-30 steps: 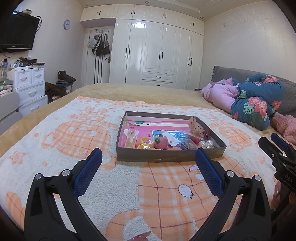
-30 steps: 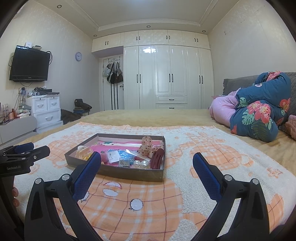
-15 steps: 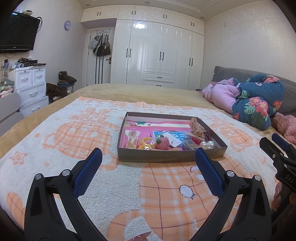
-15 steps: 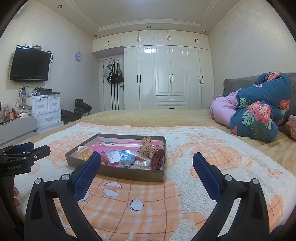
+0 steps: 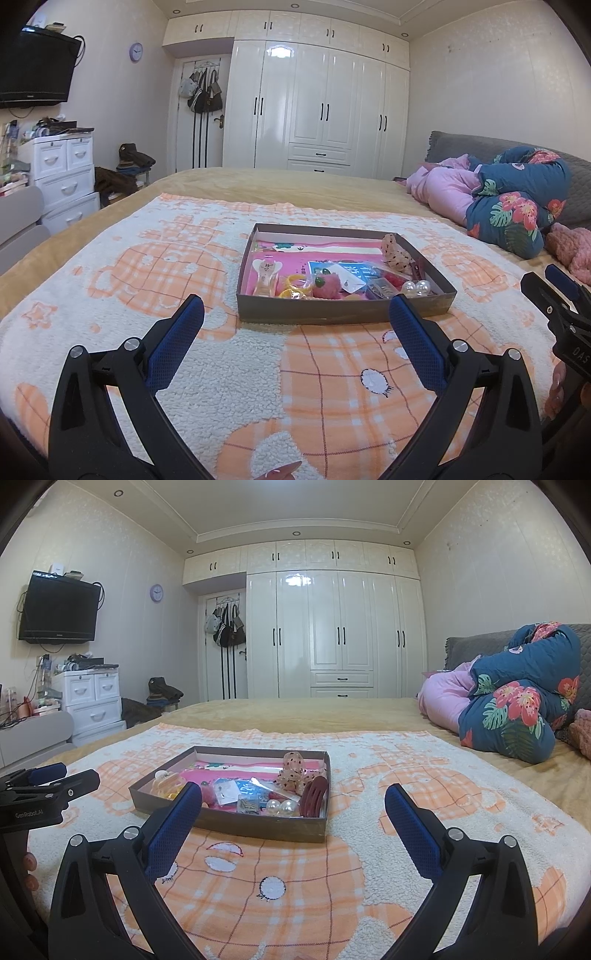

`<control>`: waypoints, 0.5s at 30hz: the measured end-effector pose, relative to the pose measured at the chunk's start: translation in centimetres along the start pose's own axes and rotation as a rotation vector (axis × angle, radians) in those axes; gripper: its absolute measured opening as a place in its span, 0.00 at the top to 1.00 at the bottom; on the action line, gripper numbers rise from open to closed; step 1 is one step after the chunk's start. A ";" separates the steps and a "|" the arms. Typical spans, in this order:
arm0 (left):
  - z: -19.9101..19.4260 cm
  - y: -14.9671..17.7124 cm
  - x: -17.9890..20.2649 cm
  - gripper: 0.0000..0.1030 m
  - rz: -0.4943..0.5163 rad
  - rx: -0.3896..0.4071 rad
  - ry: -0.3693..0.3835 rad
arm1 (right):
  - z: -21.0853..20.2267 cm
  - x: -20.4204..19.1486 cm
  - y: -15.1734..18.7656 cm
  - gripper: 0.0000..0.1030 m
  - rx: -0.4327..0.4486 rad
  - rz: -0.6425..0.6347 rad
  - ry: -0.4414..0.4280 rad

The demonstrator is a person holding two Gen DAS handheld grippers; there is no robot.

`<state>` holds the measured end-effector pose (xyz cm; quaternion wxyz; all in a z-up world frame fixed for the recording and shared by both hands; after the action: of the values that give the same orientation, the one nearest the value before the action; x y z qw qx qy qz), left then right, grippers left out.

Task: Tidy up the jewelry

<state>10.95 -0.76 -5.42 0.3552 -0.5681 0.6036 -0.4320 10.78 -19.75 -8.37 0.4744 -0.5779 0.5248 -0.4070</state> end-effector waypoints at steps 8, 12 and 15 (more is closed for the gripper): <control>0.0 0.0 -0.2 0.11 -0.001 0.000 -0.002 | 0.0 0.0 0.0 0.06 -0.003 0.000 -0.001; 0.0 0.0 -0.2 0.11 0.000 0.000 -0.002 | 0.0 0.1 0.0 0.06 -0.003 0.000 0.000; 0.0 0.0 -0.2 0.11 0.000 -0.001 -0.002 | 0.0 0.1 0.1 0.06 -0.002 0.001 -0.001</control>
<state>10.95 -0.60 -5.39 0.3555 -0.5687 0.6034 -0.4315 10.78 -19.87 -8.44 0.4741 -0.5784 0.5253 -0.4060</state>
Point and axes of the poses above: each gripper's, at about its wrist camera, not at the fingertips, and z roughly the way its jaws point, x to its right, y to its underside, the point moved 7 cm from there along z, roughly the way its jaws point, and after that the axes turned 1 degree about -y, right-handed, at the moved point
